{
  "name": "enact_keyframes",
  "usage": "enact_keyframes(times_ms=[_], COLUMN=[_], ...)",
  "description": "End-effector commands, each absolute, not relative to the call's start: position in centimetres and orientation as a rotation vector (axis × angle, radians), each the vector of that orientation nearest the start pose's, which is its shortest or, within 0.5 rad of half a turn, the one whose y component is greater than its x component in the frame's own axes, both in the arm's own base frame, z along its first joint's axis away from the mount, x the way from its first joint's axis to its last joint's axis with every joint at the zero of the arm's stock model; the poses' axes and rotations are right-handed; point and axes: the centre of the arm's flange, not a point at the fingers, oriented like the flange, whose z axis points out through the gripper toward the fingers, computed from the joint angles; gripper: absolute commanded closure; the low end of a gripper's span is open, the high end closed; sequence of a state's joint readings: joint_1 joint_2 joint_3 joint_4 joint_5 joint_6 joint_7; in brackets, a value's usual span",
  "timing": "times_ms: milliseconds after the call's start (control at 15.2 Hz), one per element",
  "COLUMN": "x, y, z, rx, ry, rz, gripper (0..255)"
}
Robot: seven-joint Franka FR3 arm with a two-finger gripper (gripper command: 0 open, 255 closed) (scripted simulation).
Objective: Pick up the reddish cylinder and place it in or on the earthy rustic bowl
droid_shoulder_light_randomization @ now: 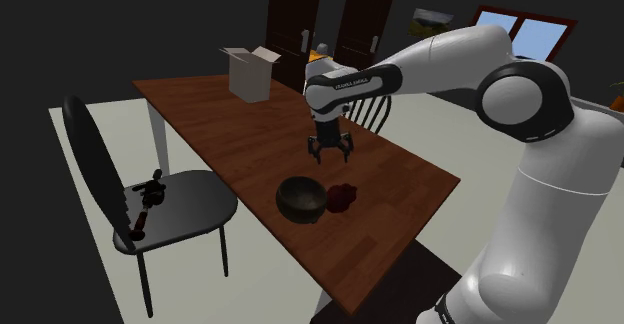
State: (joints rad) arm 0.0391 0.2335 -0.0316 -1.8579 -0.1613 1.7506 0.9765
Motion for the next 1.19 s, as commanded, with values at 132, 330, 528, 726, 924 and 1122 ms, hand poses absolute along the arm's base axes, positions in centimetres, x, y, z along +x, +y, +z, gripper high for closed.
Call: enact_keyframes(times_ms=[132,330,528,726,924,1122], x=[56.91,56.92,56.92,56.92,56.92,56.92], y=[-1.21,-1.21,-1.21,-1.21,-1.21,-1.21], z=[35.45,35.45,35.45,35.45,35.45,35.45], rx=[-3.07,-3.07,-3.07,-3.07,-3.07,-3.07], ry=[1.509,1.509,1.509,1.509,1.509,1.509], rz=[0.388,0.388,0.388,0.388,0.388,0.388], gripper=[0,0,0,255,255,255])
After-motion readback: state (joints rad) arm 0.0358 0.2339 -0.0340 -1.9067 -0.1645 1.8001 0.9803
